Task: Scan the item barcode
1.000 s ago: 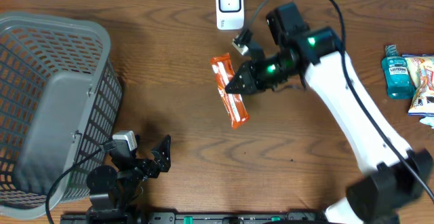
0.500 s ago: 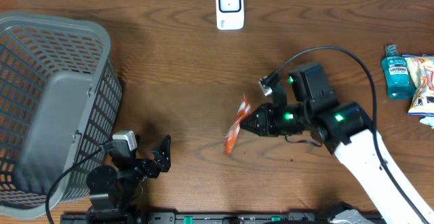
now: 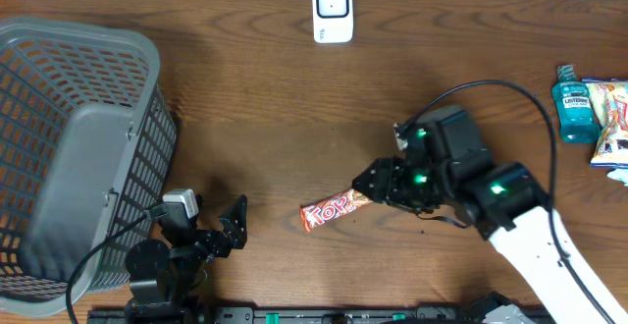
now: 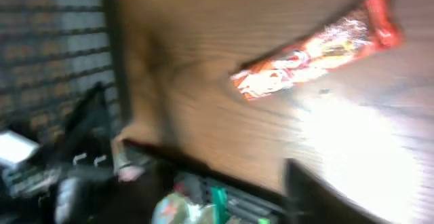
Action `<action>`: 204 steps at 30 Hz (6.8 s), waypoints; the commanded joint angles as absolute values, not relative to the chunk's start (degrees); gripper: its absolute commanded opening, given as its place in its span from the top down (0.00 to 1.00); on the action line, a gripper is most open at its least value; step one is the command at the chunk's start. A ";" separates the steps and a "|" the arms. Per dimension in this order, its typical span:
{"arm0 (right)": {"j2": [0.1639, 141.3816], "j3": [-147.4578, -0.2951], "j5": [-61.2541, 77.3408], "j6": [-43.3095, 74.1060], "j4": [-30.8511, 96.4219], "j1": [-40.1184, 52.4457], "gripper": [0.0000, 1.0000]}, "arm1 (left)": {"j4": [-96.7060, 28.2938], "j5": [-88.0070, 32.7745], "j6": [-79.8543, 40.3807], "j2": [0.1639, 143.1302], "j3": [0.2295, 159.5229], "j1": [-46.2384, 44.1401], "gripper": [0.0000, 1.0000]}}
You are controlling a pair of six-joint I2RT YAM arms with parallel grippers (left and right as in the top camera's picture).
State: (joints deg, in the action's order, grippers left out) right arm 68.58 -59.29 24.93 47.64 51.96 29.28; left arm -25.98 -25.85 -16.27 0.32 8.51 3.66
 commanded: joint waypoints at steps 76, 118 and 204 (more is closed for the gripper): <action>114.50 -79.94 9.67 56.18 48.10 35.88 0.99 | -27.18 -26.55 -15.75 0.23 7.70 3.95 0.01; 133.34 -102.28 3.60 64.69 66.08 37.36 0.53 | -27.18 -26.55 -15.75 0.23 7.70 3.95 0.01; 125.99 -88.97 24.77 6.09 41.87 19.44 0.01 | -27.18 -26.55 -15.75 0.23 7.70 3.95 0.01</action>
